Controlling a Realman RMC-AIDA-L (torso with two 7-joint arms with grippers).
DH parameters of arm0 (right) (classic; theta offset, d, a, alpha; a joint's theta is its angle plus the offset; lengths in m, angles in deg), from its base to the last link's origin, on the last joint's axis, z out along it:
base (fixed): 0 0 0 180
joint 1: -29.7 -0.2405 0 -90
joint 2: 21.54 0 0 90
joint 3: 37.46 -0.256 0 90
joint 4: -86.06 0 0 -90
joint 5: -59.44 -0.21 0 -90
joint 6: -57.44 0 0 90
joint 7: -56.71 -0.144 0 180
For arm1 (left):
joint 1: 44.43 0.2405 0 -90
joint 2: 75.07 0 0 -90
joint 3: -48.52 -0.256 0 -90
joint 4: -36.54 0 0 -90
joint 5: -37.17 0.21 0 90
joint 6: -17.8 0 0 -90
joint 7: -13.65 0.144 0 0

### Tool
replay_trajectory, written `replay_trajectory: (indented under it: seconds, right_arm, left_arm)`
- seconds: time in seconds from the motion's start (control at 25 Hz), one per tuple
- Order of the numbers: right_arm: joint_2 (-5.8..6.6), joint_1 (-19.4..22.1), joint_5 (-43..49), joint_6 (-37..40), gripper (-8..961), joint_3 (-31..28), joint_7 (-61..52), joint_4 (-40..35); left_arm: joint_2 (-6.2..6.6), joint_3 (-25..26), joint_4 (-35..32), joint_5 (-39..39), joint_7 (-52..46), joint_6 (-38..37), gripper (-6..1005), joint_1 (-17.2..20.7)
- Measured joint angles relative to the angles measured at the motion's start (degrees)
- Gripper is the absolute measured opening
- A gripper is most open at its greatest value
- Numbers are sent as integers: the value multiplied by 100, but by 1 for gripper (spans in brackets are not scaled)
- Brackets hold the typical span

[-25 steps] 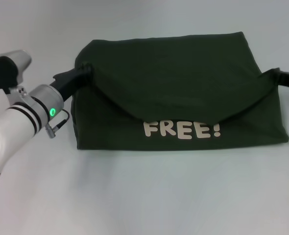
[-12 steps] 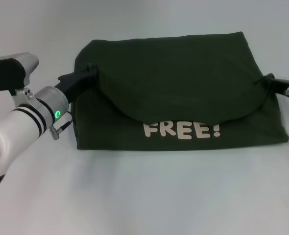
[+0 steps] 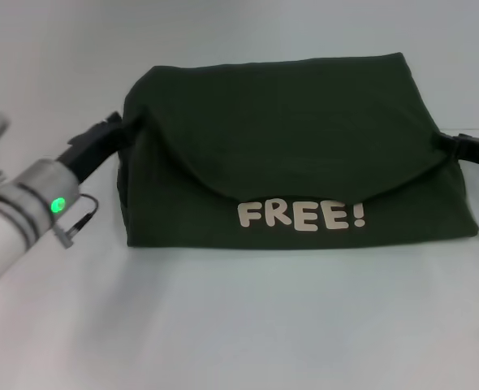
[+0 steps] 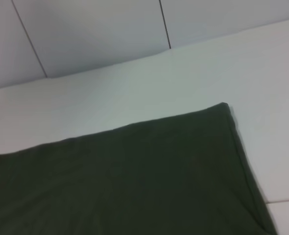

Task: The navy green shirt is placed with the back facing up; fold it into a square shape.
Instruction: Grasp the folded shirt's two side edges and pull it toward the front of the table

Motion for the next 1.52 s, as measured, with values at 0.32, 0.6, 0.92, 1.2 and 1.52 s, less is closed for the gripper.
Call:
replay_trajectory:
  seconds: [0.32, 0.6, 0.92, 1.2, 1.52]
  right_arm:
    - [-14, 498, 16, 1950, 679, 0, -582, -641]
    - [267, 957, 3, 3583, 710, -13, -1509, -982]
    - [368, 1186, -73, 3785, 721, -22, -1923, -1149]
    - [372, 1202, -73, 3716, 719, -49, -1962, -1120]
    - [314, 1255, -72, 3537, 716, -56, -1966, -1090]
  left_arm:
    - [-5, -30, -258, 27, -241, -2234, 632, 1007]
    - [-19, -660, -735, 515, -128, -2486, 766, 1542]
    - [-21, -881, -1206, 1790, 151, -2367, 764, 1711]
    - [-29, -1376, -1227, 2136, 420, -1809, 765, 1606]
    - [-54, -1790, -1099, 2116, 498, -634, 763, 1358]
